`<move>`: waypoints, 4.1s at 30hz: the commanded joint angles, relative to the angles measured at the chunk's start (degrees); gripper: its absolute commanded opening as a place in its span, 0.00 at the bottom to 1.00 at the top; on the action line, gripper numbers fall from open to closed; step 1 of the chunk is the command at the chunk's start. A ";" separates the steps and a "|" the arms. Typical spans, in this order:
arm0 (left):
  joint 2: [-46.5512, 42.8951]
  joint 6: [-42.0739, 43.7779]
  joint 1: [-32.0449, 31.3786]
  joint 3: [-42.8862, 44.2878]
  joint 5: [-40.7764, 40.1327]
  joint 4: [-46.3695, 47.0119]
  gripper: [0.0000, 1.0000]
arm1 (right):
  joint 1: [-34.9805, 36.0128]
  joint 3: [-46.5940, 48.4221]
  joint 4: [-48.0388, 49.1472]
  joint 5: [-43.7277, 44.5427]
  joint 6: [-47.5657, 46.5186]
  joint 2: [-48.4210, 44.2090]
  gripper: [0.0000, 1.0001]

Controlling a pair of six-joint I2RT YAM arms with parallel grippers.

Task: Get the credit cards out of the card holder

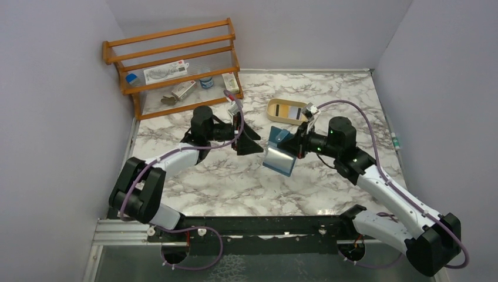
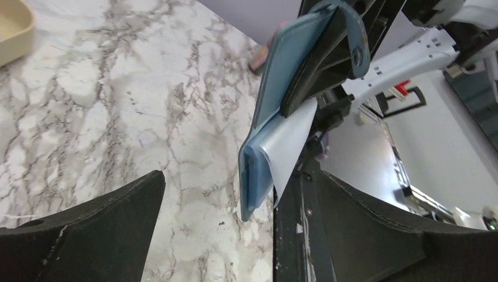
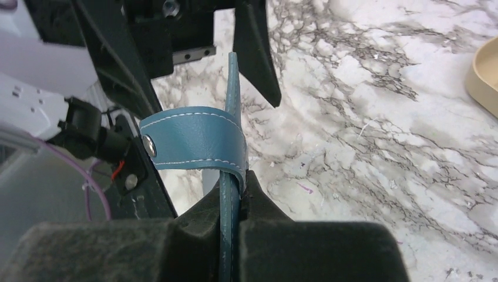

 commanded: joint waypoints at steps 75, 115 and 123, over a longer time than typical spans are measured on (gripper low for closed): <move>1.59 -24.10 -12.80 -13.28 -28.10 64.44 0.02 | -0.12 -7.53 33.80 8.17 35.75 -10.01 0.01; -3.22 -3.47 -13.50 9.09 -49.06 -62.56 0.00 | 5.47 7.11 -14.20 12.34 0.55 -1.84 1.00; -1.02 -1.94 -15.78 12.82 -49.68 -69.42 0.00 | 11.57 5.23 -9.61 13.76 1.25 4.62 0.99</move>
